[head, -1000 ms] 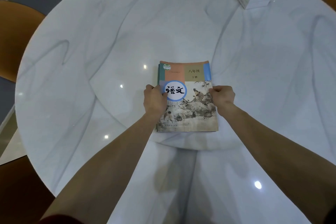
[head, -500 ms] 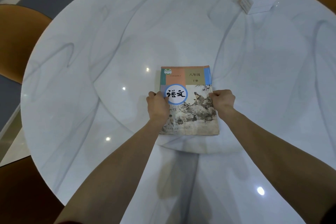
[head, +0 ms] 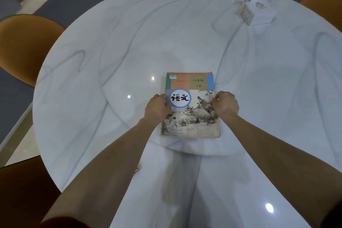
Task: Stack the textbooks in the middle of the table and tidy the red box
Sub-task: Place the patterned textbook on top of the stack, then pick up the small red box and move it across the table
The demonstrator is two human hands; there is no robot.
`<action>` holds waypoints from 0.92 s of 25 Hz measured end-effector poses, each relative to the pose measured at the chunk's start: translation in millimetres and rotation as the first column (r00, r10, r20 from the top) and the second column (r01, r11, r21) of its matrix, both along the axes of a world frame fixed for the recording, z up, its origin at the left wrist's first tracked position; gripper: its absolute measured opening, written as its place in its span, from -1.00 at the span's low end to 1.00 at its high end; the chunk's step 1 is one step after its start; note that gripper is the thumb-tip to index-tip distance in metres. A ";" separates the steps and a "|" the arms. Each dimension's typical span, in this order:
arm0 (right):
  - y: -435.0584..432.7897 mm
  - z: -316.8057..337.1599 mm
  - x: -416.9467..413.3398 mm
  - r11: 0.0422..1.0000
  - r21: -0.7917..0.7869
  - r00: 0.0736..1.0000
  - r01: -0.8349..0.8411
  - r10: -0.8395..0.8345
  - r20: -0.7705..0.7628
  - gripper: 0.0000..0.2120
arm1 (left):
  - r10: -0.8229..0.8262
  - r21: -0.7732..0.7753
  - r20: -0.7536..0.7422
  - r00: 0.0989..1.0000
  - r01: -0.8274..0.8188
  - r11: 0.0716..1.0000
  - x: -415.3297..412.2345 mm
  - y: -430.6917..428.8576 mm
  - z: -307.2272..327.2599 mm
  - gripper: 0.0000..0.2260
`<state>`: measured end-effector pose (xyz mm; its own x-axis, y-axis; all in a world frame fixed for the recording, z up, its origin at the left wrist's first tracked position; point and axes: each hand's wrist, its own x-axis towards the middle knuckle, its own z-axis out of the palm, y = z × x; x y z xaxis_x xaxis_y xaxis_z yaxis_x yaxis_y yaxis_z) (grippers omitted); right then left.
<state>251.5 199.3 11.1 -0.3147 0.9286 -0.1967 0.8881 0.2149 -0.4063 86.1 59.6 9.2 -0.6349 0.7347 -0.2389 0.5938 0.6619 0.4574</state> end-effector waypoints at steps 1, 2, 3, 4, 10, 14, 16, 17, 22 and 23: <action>-3.6 4.6 0.9 0.998 0.053 0.999 -0.045 0.044 0.028 -0.75 | -0.037 -0.007 -0.024 0.999 0.037 0.999 0.3 -4.4 5.1 -0.70; -7.0 8.6 1.7 0.991 0.095 0.995 -0.089 0.085 0.049 -0.74 | -0.073 -0.015 -0.051 0.996 0.072 0.997 1.0 -9.0 10.3 -0.70; -10.4 12.3 1.7 0.984 0.122 0.990 -0.131 0.124 0.066 -0.74 | -0.109 -0.029 -0.079 0.991 0.107 0.994 1.5 -13.3 15.0 -0.70; -14.5 15.7 1.1 0.976 0.134 0.983 -0.172 0.162 0.080 -0.74 | -0.144 -0.047 -0.103 0.984 0.140 0.989 1.9 -18.2 19.3 -0.69; -54.9 33.6 -10.3 0.886 0.152 0.896 -0.439 0.418 0.150 -0.72 | -0.220 -0.133 -0.173 0.960 0.198 0.971 1.0 -57.9 42.9 -0.65; -95.1 39.2 -24.4 0.799 0.141 0.811 -0.584 0.565 0.155 -0.67 | -0.202 -0.156 -0.215 0.956 0.171 0.973 1.0 -94.5 49.5 -0.62; -114.2 39.3 -32.2 0.760 0.132 0.771 -0.637 0.622 0.138 -0.68 | -0.178 -0.163 -0.226 0.958 0.143 0.976 1.6 -112.4 47.7 -0.60; -124.6 38.6 -36.2 0.735 0.129 0.746 -0.665 0.652 0.131 -0.69 | -0.158 -0.162 -0.226 0.961 0.123 0.979 1.9 -123.0 45.9 -0.59; -171.8 29.6 -53.4 0.634 0.113 0.644 -0.765 0.754 0.131 -0.67 | -0.084 -0.157 -0.215 0.973 0.050 0.986 4.2 -175.0 27.9 -0.54; -179.7 26.2 -57.0 0.621 0.099 0.629 -0.778 0.767 0.129 -0.67 | -0.071 -0.168 -0.202 0.977 0.036 0.985 5.0 -184.1 22.9 -0.52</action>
